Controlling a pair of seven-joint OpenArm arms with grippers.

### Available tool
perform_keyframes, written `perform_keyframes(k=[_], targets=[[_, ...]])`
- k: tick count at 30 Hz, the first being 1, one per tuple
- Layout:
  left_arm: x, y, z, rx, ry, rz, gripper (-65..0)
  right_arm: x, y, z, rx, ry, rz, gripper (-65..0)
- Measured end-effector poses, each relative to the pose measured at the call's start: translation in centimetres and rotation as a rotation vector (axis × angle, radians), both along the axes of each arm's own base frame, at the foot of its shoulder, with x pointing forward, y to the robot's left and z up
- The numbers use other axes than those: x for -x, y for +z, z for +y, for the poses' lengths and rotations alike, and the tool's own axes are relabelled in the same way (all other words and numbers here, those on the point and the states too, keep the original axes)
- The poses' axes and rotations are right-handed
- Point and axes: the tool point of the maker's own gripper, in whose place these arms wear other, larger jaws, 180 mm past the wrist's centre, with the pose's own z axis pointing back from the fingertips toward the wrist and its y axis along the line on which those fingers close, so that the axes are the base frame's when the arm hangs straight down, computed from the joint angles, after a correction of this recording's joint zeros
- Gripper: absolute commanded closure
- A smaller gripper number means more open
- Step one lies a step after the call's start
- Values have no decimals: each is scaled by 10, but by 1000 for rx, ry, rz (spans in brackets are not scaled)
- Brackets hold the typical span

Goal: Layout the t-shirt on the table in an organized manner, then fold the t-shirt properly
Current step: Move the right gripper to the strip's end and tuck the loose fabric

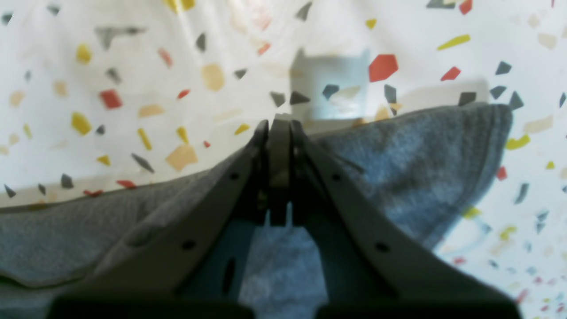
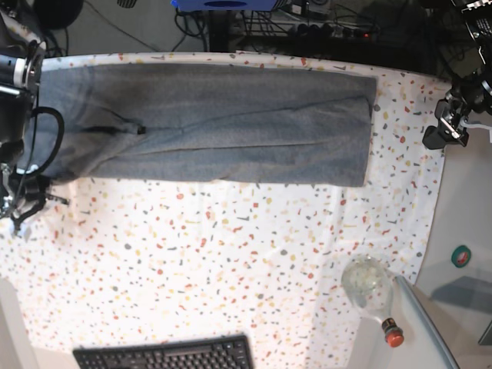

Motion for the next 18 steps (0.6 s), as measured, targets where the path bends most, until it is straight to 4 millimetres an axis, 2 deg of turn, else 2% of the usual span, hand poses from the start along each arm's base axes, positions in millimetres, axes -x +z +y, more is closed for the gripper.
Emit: perform_keyframes(k=[4, 7, 9, 11, 13, 18], targets=[[-1, 2, 2, -5, 0, -3, -523, 19, 38, 2, 76, 63, -28, 0], [-2, 2, 2, -7, -2, -5, -523, 43, 55, 8, 70, 17, -78, 0], [-3, 2, 1, -8, -4, -3, -523, 70, 55, 19, 50, 5, -59, 0], [-3, 1, 3, -24, -9, 5, -523, 88, 54, 22, 66, 11, -48, 0], [0, -4, 9, -90, -22, 49, -523, 103, 50, 26, 64, 16, -34, 0], [-6, 1, 17, -229, -50, 81, -523, 132, 31, 47, 27, 14, -9, 0]])
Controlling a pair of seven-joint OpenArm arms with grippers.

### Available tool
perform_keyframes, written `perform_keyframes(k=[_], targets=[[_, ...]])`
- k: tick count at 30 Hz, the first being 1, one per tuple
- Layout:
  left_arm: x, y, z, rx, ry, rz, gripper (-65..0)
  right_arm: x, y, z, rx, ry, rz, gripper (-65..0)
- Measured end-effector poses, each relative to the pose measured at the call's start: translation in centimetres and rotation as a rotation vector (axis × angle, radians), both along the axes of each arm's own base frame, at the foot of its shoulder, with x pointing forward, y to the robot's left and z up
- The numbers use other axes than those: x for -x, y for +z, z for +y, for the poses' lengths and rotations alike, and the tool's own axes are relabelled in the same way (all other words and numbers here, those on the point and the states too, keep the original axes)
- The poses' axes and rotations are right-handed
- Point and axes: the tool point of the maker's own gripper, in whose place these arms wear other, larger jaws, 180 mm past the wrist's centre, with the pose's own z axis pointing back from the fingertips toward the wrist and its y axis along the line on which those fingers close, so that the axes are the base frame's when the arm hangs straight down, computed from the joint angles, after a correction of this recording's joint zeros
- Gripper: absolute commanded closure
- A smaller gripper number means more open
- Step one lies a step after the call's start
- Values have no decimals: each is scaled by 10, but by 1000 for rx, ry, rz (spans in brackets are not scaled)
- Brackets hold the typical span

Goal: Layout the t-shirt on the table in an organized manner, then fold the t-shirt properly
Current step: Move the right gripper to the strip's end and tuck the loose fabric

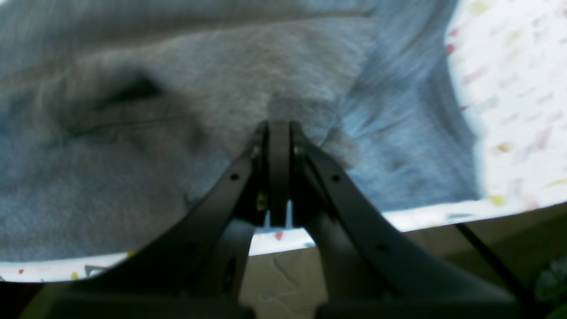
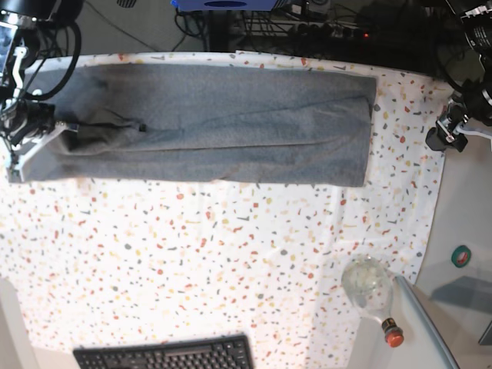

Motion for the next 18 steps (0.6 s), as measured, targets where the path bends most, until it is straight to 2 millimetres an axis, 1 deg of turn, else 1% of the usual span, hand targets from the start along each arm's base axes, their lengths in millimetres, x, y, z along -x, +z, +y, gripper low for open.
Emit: perform_keyframes(k=[3, 5, 7, 9, 11, 13, 15, 17, 18], targets=[[0, -1, 3, -33, 3, 8, -523, 10, -6, 2, -2, -2, 2, 0], [-5, 2, 7, -51, 18, -22, -523, 14, -8, 2, 1, -3, 9, 0], [-12, 7, 12, -72, 34, -63, -523, 17, -16, 3, -14, -11, 25, 0], [-17, 7, 9, -85, 12, -64, -523, 24, -28, 4, -30, -20, 64, 0], [-21, 4, 1, -87, -29, -53, -523, 27, -31, 5, -33, -21, 69, 0], [-27, 1, -11, -85, -72, -51, -523, 21, -29, 4, -22, -14, 39, 0], [-30, -3, -21, -73, -104, -42, -523, 12, -28, 13, -19, 35, 39, 0], [-31, -6, -27, -61, -114, -42, -523, 4, -28, 30, -44, 81, 44, 0], [-31, -7, -28, -59, -116, -41, -523, 0, -27, 38, -57, 101, 35, -12]])
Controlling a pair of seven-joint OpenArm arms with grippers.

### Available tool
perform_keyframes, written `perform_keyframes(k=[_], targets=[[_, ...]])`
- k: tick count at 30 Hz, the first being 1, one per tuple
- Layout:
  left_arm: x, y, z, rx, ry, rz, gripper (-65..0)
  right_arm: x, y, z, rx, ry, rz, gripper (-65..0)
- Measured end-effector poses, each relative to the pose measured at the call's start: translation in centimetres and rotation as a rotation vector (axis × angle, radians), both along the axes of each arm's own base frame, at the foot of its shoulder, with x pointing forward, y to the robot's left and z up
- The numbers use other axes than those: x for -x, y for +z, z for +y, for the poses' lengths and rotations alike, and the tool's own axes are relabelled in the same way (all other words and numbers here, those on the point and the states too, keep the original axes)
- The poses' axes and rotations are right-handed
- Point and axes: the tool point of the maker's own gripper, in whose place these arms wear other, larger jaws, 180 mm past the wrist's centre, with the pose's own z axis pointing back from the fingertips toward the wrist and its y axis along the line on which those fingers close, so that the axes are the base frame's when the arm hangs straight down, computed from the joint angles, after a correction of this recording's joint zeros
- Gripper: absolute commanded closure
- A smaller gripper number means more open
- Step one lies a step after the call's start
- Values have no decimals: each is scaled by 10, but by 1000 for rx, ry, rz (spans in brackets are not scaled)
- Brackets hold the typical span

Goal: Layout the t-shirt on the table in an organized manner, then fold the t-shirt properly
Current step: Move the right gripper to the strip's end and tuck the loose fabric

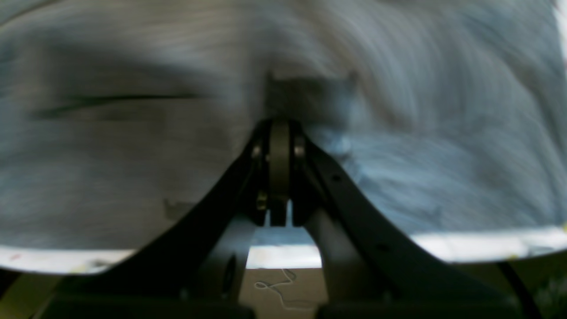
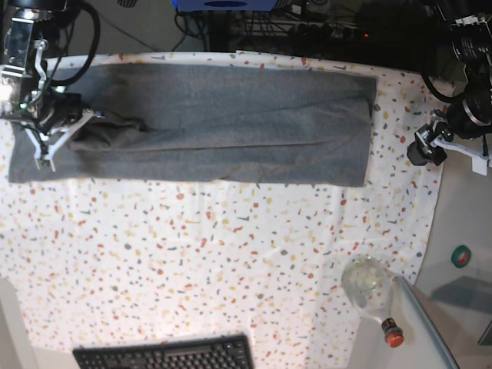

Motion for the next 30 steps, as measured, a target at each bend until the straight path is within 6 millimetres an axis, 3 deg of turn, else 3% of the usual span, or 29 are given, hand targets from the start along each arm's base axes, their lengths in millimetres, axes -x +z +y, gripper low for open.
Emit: perform_keyframes(k=[3, 5, 10, 12, 14, 17, 21, 24, 26, 28, 30], targets=[[-1, 1, 1, -6, 0, 0, -523, -2, 6, 6, 3, 18, -13, -188], [-4, 2, 1, -6, 1, -5, -523, 1, 10, 4, 15, 26, -9, -231], [-2, 6, 10, -30, -8, 1, -523, -8, 60, 5, 68, 61, -148, -156], [-1, 11, 17, -59, -18, -2, -523, -18, 65, 5, 66, 50, -200, -98], [-6, 19, 8, -86, -122, -49, -523, -32, 58, 3, 57, 30, -219, 0], [-10, 26, -14, -100, -275, -111, -523, -37, 26, 3, 18, 2, -157, 0], [-9, 25, -17, -105, -295, -114, -523, -22, -11, 7, -27, -30, -57, 0], [-10, 27, -31, -92, -307, -133, -530, -17, -16, 7, -30, -36, -42, 0], [-14, 39, -47, -94, -334, -179, -536, -23, -1, 1, -17, -48, -87, 0], [-18, 50, -58, -95, -349, -225, -540, -31, 25, -15, 19, -77, -173, 0], [-17, 48, -62, -94, -376, -234, -573, -34, 48, -32, 76, -94, -234, 0]])
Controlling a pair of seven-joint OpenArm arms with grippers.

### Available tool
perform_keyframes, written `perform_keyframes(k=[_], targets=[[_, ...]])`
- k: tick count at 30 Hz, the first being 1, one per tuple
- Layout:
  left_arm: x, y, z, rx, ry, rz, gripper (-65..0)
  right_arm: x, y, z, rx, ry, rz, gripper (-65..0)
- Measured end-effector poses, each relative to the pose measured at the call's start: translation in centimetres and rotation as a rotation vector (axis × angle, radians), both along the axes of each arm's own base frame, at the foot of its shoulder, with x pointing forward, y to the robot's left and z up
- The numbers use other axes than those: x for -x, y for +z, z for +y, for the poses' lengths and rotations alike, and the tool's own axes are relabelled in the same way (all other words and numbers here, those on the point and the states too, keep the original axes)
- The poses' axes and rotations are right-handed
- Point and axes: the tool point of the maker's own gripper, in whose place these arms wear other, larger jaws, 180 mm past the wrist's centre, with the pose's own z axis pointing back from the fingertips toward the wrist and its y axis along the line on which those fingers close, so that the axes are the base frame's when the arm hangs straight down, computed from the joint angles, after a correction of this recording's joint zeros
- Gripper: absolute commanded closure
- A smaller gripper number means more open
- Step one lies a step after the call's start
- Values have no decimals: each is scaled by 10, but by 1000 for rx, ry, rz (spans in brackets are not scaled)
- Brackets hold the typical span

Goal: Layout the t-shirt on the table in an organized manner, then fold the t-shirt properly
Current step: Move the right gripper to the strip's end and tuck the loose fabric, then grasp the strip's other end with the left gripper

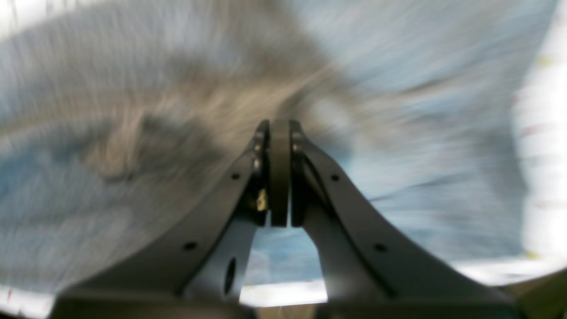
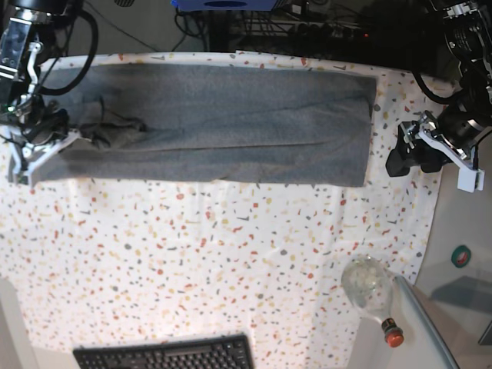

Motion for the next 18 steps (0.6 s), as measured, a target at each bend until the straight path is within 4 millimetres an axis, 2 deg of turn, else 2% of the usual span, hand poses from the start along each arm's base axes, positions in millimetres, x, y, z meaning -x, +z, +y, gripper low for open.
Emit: perform_keyframes(k=[2, 4, 8, 10, 14, 16, 18], targets=[[6, -11, -10, 4, -81, -1, -650, -1, 15, -6, 25, -8, -36, 0], [16, -26, -20, 35, -143, 12, -650, -1, 23, -6, 29, -1, -57, 0], [36, -71, -11, 106, -83, 146, -650, -3, 26, -10, 42, -6, -65, 0], [39, -86, -15, 146, -74, 188, -650, -2, 27, -12, 49, -4, -62, 0], [35, -98, -40, 191, -137, 218, -650, -4, 27, -10, 46, 1, -66, 0], [33, -111, -51, 193, -169, 255, -650, -4, 27, -11, 49, 1, -65, 0], [23, -119, -59, 214, -160, 239, -650, -4, 27, -10, 44, 1, -67, 0]])
